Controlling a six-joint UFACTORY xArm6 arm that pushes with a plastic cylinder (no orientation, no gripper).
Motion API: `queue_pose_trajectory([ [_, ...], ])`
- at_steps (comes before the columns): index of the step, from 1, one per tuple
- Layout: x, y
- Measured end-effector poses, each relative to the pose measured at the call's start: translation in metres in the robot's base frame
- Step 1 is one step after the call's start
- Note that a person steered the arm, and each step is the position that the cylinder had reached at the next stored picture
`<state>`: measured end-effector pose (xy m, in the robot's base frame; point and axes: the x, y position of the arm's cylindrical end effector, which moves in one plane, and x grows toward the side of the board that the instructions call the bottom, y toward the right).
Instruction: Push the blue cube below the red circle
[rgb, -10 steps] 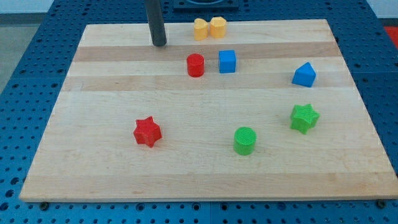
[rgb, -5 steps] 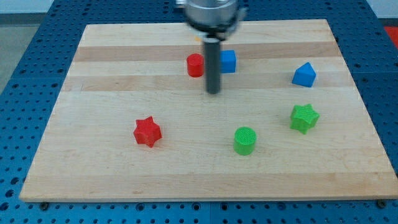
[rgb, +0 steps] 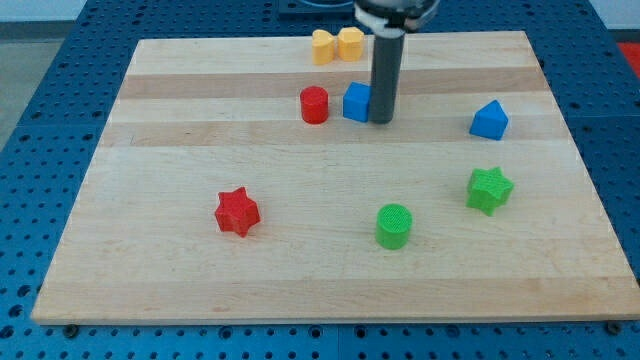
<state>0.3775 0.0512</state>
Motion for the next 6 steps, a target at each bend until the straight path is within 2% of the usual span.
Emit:
queue_pose_trajectory([
  [1, 0.003, 0.011],
  [2, -0.019, 0.052],
  [3, -0.059, 0.060],
  [4, -0.063, 0.019],
  [5, -0.033, -0.037],
  [6, 0.000, -0.064],
])
